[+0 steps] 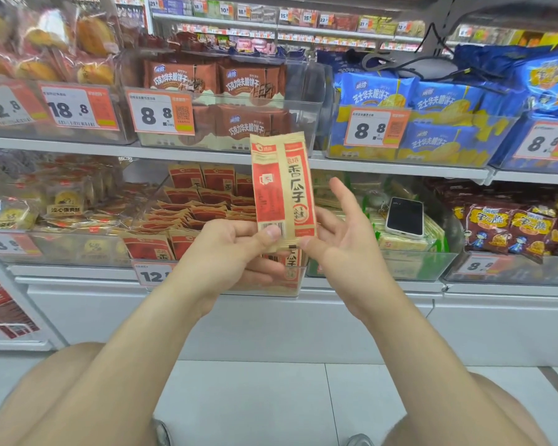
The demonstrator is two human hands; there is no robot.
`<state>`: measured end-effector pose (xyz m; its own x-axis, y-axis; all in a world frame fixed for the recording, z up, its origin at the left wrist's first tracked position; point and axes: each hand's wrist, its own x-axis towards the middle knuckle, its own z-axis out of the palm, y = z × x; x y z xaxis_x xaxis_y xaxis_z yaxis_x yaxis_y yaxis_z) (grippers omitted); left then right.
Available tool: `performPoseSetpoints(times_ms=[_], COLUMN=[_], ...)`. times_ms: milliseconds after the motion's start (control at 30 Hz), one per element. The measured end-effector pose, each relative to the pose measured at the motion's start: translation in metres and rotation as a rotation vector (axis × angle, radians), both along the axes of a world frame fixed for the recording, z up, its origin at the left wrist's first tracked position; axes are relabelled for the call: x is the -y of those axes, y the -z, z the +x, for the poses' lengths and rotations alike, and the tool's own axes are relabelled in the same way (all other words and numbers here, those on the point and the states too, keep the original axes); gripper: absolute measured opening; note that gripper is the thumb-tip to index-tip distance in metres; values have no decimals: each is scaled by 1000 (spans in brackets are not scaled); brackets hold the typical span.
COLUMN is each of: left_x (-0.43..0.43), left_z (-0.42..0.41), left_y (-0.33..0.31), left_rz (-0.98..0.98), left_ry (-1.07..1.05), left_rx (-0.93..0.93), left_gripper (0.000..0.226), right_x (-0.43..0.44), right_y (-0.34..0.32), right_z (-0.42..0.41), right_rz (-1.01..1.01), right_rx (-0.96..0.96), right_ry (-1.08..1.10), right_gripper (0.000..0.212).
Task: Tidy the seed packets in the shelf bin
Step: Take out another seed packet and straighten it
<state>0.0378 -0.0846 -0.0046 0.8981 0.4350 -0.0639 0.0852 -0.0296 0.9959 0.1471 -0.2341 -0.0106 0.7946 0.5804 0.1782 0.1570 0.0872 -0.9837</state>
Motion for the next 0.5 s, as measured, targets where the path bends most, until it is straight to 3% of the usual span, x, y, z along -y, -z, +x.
performPoseSetpoints(times_ms=[267,500], left_x=[-3,-4], left_z=[6,6], left_y=[5,3], left_rz=[-54,-45], left_ry=[-92,-99], left_rx=[36,54], left_gripper=[19,23], right_x=[-1,1], right_y=[3,1], right_z=[-1,-4], right_rz=[-22,-8], right_rx=[-211,-292], right_ry=[2,4], right_gripper=[26,23])
